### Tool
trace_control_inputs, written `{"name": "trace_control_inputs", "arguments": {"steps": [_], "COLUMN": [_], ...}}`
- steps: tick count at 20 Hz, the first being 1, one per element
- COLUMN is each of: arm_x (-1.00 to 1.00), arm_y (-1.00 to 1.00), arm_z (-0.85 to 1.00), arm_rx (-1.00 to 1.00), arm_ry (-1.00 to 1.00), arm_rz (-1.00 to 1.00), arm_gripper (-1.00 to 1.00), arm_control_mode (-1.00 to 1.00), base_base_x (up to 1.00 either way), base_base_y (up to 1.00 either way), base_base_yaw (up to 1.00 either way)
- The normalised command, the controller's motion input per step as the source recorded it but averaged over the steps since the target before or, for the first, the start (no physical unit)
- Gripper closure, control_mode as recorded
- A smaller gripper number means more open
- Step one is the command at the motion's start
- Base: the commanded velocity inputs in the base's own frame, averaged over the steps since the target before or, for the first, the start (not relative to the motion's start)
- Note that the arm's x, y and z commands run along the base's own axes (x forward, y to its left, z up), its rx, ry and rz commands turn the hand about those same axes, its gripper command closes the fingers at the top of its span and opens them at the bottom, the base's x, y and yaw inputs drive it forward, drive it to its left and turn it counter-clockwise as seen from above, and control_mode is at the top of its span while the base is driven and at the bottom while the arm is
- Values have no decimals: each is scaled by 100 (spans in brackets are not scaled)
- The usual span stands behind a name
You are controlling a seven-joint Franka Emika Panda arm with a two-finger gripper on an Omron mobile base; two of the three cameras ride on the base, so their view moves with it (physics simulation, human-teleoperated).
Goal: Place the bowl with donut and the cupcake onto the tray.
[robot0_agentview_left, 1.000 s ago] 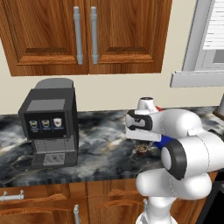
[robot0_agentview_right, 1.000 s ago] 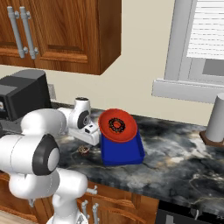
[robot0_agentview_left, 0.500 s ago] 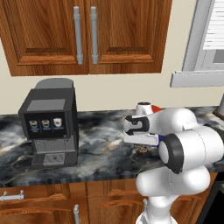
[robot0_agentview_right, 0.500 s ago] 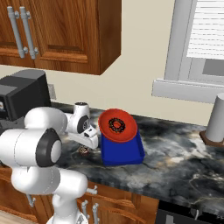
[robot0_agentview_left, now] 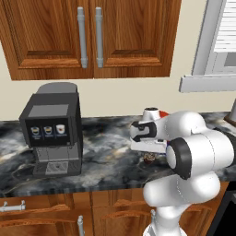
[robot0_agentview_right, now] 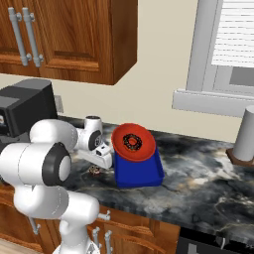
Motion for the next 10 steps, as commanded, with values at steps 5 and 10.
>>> {"name": "trace_control_inputs", "arguments": {"steps": [5,10], "arm_x": [-6,-2], "arm_y": [0,0], "arm_z": [14,19], "arm_rx": [0,0], "arm_ry": [0,0], "arm_rz": [0,0], "arm_gripper": [-100,-100], "arm_control_mode": [-100,-100], "base_base_x": [0,0], "base_base_y": [0,0], "base_base_yaw": [0,0]}}
